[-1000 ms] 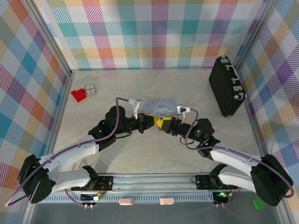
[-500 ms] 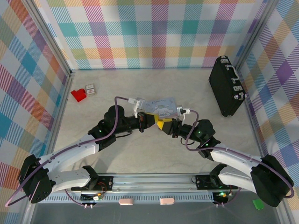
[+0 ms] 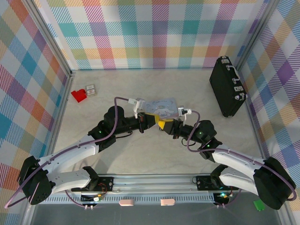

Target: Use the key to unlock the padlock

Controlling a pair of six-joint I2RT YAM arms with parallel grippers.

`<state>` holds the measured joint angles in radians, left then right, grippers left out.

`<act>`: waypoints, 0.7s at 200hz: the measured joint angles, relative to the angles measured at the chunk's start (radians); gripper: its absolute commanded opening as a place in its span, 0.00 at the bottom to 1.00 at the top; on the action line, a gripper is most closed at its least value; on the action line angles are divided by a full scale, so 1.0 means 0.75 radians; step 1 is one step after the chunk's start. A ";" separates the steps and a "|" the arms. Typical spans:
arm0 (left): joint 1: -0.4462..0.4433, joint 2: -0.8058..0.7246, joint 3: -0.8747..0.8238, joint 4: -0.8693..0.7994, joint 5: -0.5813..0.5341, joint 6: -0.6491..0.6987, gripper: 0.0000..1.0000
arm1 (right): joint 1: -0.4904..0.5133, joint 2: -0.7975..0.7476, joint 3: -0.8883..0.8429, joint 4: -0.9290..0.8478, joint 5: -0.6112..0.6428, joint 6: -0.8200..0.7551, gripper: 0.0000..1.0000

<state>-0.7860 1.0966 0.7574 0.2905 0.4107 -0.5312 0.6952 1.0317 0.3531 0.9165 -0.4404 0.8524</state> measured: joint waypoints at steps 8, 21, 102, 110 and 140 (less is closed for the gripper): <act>-0.001 0.000 0.000 0.001 0.000 0.000 0.00 | 0.000 -0.009 0.000 -0.011 0.009 -0.001 0.16; -0.003 0.000 0.000 0.001 0.000 0.001 0.00 | 0.000 -0.023 0.000 -0.030 0.017 -0.001 0.17; -0.002 -0.003 0.001 -0.001 -0.002 0.006 0.00 | 0.000 -0.051 0.005 -0.079 0.001 0.008 0.01; -0.002 -0.003 0.001 -0.001 -0.002 0.006 0.02 | 0.000 -0.054 0.007 -0.086 0.001 0.004 0.00; -0.001 -0.005 -0.001 -0.002 -0.015 0.018 0.26 | 0.000 -0.070 0.048 -0.198 0.015 0.001 0.00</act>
<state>-0.7864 1.0931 0.7570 0.2890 0.3992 -0.5175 0.6952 0.9791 0.3893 0.7681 -0.4294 0.8528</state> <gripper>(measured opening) 0.176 0.061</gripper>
